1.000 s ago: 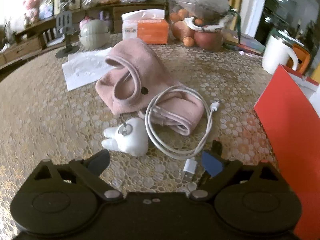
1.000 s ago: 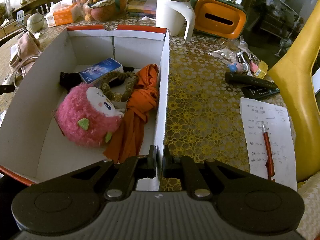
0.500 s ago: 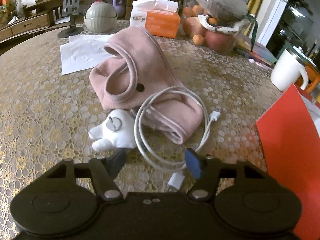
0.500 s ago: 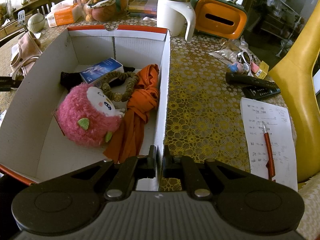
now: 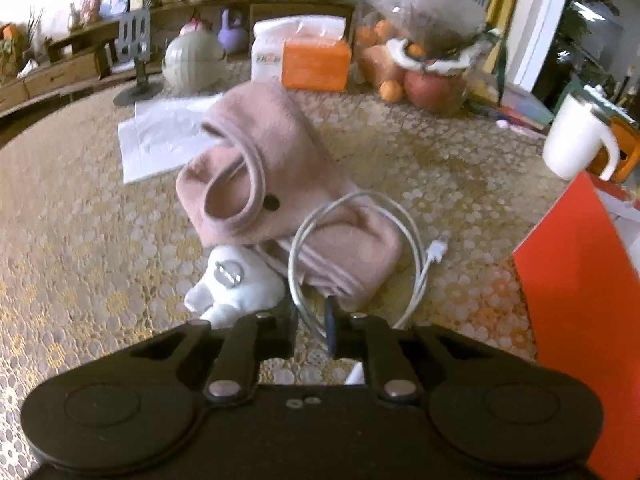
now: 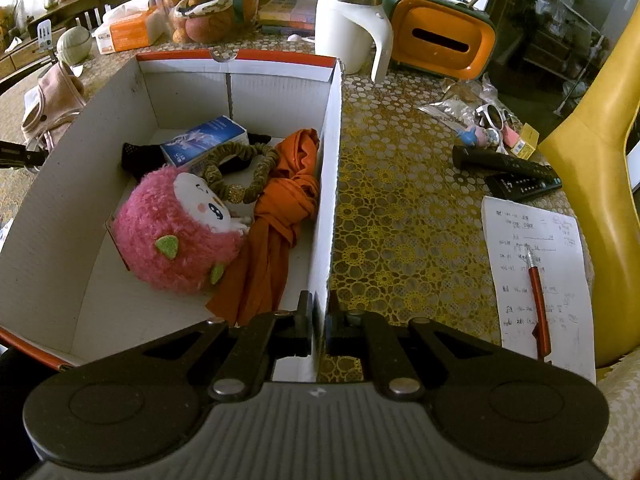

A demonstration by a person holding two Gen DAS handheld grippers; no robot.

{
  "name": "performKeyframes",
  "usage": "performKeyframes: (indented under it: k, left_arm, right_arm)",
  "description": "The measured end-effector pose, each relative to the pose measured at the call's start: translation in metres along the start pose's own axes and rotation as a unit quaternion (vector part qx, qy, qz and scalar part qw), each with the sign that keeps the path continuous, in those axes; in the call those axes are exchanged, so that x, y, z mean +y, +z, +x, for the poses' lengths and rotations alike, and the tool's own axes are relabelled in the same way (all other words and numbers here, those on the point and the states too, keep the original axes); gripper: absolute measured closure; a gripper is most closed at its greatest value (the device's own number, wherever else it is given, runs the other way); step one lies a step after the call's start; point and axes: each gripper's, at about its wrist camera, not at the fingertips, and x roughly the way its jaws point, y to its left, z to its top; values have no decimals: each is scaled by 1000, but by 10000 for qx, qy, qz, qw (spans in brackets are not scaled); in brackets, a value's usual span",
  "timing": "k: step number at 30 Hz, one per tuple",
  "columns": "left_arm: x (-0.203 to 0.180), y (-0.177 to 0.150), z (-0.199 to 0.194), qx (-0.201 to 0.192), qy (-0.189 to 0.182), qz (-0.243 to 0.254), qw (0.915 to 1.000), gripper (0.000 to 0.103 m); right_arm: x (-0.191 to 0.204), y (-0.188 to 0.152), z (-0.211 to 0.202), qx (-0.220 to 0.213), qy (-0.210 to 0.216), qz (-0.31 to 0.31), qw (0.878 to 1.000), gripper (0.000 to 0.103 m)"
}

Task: Organize objects
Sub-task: 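Close the left gripper on the white cable and lift it, then carry the white cable with the left gripper over the box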

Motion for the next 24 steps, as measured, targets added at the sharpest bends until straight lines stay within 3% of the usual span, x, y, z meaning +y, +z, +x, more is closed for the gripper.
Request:
performKeyframes:
  k: [4, 14, 24]
  left_arm:
    - [-5, 6, -21, -318, -126, 211, 9992, 102]
    - [-28, 21, -69, -804, -438, 780, 9927, 103]
    - [-55, 30, -116, -893, -823, 1276, 9844, 103]
  right_arm:
    - [3, 1, 0, -32, -20, -18, 10000, 98]
    - [0, -1, 1, -90, -20, -2, 10000, 98]
    - [0, -3, 1, -149, -47, -39, 9999, 98]
